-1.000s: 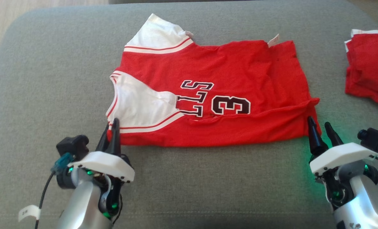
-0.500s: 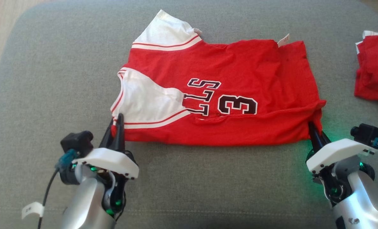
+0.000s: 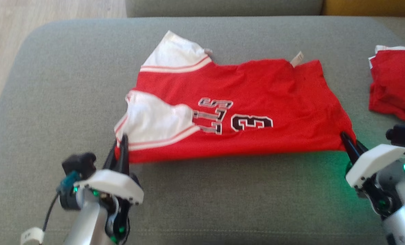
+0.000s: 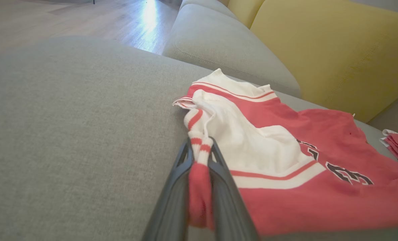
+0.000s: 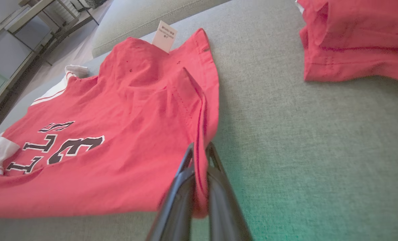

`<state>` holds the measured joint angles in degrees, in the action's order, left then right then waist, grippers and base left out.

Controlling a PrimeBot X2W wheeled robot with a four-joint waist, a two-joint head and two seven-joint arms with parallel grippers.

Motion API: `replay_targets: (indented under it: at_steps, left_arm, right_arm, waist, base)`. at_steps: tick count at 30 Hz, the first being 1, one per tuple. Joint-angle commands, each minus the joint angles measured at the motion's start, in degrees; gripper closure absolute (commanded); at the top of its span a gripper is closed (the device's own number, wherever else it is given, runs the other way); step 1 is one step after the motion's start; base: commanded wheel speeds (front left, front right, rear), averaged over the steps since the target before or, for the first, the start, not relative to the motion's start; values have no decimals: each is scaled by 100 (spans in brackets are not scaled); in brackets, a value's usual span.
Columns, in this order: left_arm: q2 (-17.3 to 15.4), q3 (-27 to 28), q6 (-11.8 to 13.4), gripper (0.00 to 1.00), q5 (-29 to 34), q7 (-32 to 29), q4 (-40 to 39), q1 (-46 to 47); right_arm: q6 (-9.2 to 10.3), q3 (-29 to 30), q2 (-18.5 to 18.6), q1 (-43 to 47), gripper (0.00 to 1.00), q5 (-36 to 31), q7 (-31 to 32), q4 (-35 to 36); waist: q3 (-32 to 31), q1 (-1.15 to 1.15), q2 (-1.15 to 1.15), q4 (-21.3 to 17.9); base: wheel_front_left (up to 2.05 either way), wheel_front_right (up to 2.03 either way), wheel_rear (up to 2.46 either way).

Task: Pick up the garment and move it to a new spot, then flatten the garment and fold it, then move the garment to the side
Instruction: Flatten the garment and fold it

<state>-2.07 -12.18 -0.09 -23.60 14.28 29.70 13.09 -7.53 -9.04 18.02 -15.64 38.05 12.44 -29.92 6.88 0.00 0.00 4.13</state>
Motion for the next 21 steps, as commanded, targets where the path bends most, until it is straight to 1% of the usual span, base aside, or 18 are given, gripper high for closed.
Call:
replay_targets:
  at_steps: [1, 4, 5, 10, 19, 21]
  left_arm:
    - [-81, 215, -46, 100, 72, 72, -83, 43]
    - [-119, 224, -132, 100, 77, 72, 52, -54]
    - [-119, 224, -132, 100, 77, 72, 52, -54]
    - [-214, 178, -270, 100, 13, -12, 251, -218]
    - [-302, 56, -362, 100, -82, -304, 127, -488]
    - [-322, 48, -347, 88, -97, -372, 103, -521]
  right_arm:
    - [4, -101, 232, 87, 100, 82, 155, 255]
    - [4, -85, 437, 277, 100, 215, 535, 478]
    - [4, -85, 437, 277, 100, 215, 535, 478]
    - [4, -28, 635, 619, 100, 394, 1092, 789]
    - [4, 202, 617, 1208, 100, 489, 1638, 1307]
    - [4, 261, 586, 1291, 100, 468, 1705, 1403]
  waist:
    - [-84, 0, 0, -17]
    - [-192, 0, 0, -33]
    - [-192, 0, 0, -33]
    - [-373, 0, 0, -66]
    - [-400, 0, 0, -69]
    - [-374, 0, 0, -79]
  base:
    - [0, 0, 0]
    - [0, 0, 0]
    - [0, 0, 0]
    - [0, 0, 0]
    - [0, 0, 0]
    - [0, 0, 0]
